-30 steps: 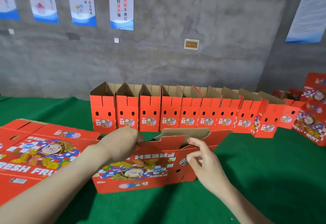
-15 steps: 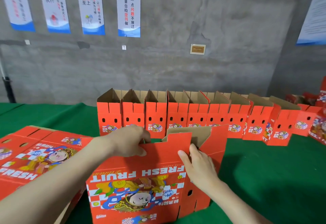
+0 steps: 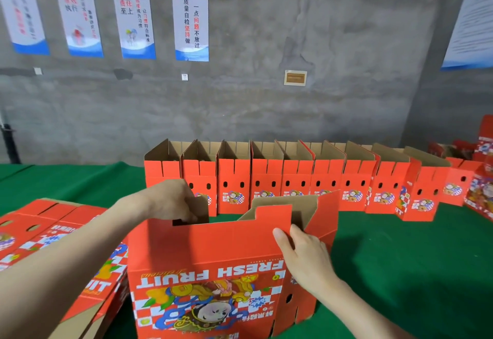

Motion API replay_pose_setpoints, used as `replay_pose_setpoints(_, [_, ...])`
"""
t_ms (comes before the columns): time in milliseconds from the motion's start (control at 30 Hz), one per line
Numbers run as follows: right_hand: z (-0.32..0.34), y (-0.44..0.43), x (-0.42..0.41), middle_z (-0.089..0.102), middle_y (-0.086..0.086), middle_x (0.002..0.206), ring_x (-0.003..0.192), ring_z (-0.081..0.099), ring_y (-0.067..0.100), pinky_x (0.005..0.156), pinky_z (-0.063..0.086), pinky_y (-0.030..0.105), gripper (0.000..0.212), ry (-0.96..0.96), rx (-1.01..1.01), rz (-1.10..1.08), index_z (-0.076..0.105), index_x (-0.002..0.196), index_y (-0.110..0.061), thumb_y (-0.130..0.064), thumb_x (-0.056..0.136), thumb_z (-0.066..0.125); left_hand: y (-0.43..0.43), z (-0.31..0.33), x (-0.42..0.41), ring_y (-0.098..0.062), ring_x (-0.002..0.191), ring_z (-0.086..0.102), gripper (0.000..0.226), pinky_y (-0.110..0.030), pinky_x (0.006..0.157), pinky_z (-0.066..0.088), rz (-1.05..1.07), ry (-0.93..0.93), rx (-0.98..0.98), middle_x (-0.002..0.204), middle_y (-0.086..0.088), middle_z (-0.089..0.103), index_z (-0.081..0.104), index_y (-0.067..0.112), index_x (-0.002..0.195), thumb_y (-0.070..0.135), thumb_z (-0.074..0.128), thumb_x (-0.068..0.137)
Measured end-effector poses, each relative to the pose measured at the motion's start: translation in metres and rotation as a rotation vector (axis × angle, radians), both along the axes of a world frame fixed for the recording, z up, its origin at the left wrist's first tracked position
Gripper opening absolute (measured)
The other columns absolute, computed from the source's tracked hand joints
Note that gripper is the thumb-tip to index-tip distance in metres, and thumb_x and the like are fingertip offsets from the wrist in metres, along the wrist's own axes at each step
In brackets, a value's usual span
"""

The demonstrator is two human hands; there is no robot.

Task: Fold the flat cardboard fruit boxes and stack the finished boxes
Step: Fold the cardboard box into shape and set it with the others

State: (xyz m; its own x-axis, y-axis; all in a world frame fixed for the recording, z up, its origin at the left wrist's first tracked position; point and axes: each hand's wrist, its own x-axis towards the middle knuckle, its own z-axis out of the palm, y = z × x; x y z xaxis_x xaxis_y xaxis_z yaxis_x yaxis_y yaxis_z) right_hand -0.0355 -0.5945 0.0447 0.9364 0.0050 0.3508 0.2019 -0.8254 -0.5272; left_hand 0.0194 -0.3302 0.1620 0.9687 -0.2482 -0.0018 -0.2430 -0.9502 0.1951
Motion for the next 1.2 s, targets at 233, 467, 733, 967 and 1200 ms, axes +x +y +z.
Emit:
replay_pose_setpoints(233, [0.007,-0.038,-0.010,0.047,-0.005,0.061,0.054,0.048,0.011,0.055,0.036,0.028,0.048,-0.154,0.185,-0.147,0.036,0.049,-0.026,-0.054,0.087,0.046,0.028,0.003,0.023,-0.023,0.055,0.059,0.010,-0.020,0.043,0.048,0.326,0.058,-0.589,0.071,-0.015,0.060,0.065,-0.001,0.074,0.005,0.065,0.081])
replay_pose_setpoints(467, [0.012,-0.061,-0.011,0.058,0.008,0.084,0.075,0.061,0.022,0.073,0.047,0.039,0.047,-0.086,0.393,-0.190,0.063,0.054,0.004,-0.031,0.085,0.070,0.036,-0.041,0.037,-0.028,0.050,0.059,0.008,-0.027,0.037,0.050,0.525,-0.130,-0.917,0.064,-0.018,0.062,0.068,-0.009,0.073,-0.007,0.060,0.072])
replay_pose_setpoints(733, [-0.008,-0.070,-0.005,0.052,-0.003,0.101,0.083,0.051,-0.004,0.068,0.035,0.020,0.052,-0.015,0.363,-0.309,0.048,0.043,-0.008,-0.032,0.080,0.075,0.012,-0.089,0.022,-0.023,0.071,0.060,0.016,-0.027,0.055,0.050,0.602,-0.295,-1.097,0.076,-0.007,0.063,0.062,0.009,0.080,0.004,0.075,0.072])
replay_pose_setpoints(967, [-0.014,-0.065,0.000,0.044,-0.004,0.115,0.092,0.048,-0.009,0.076,0.034,0.017,0.038,0.012,0.379,-0.314,0.062,0.058,-0.002,-0.030,0.079,0.076,-0.014,-0.126,-0.031,-0.032,0.092,0.067,0.079,-0.043,0.080,0.054,0.363,0.129,-1.586,0.117,-0.015,0.065,0.039,0.020,0.142,-0.013,0.064,0.074])
replay_pose_setpoints(1200, [-0.005,-0.058,-0.013,0.035,-0.004,0.125,0.122,0.042,0.010,0.092,0.032,0.023,0.030,0.006,0.342,-0.311,0.065,0.100,-0.013,-0.024,0.076,0.079,-0.034,-0.104,-0.038,-0.017,0.133,0.043,0.089,-0.036,0.108,0.037,0.037,-0.148,-0.967,0.144,-0.002,0.042,0.030,0.027,0.146,-0.022,0.052,0.075])
